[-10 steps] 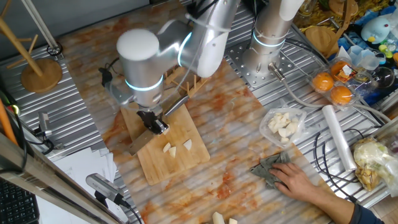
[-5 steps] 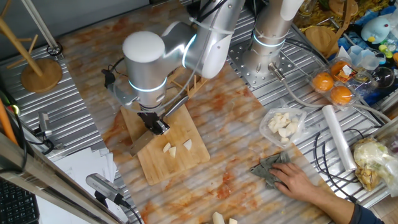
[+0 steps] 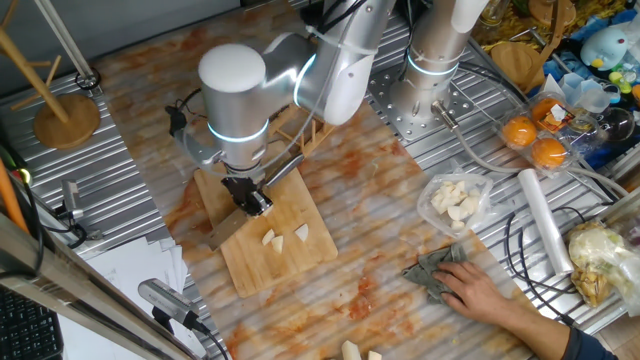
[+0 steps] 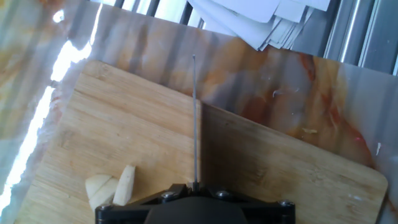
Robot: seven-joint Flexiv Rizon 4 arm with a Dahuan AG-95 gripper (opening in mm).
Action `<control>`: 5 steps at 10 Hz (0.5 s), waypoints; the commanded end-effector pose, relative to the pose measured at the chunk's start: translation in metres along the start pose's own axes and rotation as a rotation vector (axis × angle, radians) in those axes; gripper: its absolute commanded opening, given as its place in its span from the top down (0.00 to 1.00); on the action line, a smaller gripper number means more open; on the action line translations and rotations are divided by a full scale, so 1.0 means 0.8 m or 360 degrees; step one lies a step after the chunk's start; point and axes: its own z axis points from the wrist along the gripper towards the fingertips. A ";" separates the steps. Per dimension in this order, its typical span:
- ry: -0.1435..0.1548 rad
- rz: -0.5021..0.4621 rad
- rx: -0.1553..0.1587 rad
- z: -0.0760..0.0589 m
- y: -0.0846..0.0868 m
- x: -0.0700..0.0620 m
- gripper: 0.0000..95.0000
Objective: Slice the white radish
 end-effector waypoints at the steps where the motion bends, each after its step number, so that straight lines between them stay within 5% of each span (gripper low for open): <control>1: 0.0043 -0.0006 0.0003 -0.034 0.000 0.012 1.00; 3: 0.0008 -0.0036 0.0002 -0.035 -0.006 0.037 1.00; 5: -0.0007 -0.0039 0.0016 -0.025 -0.008 0.040 1.00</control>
